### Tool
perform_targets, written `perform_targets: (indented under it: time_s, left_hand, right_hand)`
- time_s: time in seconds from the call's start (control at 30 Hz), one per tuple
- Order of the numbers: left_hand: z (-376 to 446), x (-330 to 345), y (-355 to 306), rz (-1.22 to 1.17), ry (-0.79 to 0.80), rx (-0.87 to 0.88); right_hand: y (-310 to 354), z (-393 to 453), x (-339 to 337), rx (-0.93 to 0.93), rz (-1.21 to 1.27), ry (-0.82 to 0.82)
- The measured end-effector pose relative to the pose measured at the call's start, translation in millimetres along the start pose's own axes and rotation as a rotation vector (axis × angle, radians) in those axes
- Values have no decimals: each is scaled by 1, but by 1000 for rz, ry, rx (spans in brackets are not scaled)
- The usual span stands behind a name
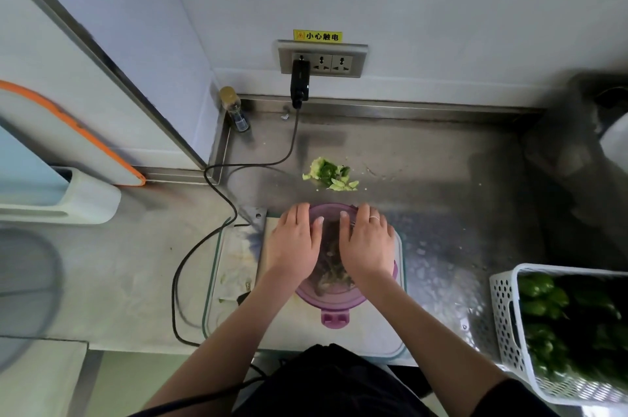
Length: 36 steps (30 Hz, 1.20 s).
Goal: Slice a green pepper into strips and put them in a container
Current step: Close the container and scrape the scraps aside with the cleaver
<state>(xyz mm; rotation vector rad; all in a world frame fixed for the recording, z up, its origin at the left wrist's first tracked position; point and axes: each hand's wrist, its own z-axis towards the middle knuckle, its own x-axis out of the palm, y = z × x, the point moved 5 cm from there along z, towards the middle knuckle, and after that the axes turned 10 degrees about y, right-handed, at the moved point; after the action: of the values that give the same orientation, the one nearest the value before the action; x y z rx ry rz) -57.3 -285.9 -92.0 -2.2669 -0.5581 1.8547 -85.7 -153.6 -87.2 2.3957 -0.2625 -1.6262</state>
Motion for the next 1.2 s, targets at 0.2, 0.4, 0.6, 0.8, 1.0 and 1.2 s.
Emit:
perform_targets:
  time_s: [0.2,0.4,0.6,0.8,1.0,1.2]
  left_hand:
    - [-4,-1,-3,-9,16,-52]
    - [-43,18,-4,-343,61,-384]
    - [-8,7,-34,25,95,300]
    - [-1,13,-41,167,46,324]
    - [-4,11,-39,178,24,252]
    - [-5,10,-32,7,163,44]
  right_hand:
    - [2,1,-1,-48,-19,29]
    - [-23,-3,-35,-129,79,-193]
    - [-44,-47,12,205,302,-103]
    - [-42,-38,10,200,239,-76]
    - [-37,-30,7,156,115,-70]
    - [-39,-4,-15,-27,176,-50]
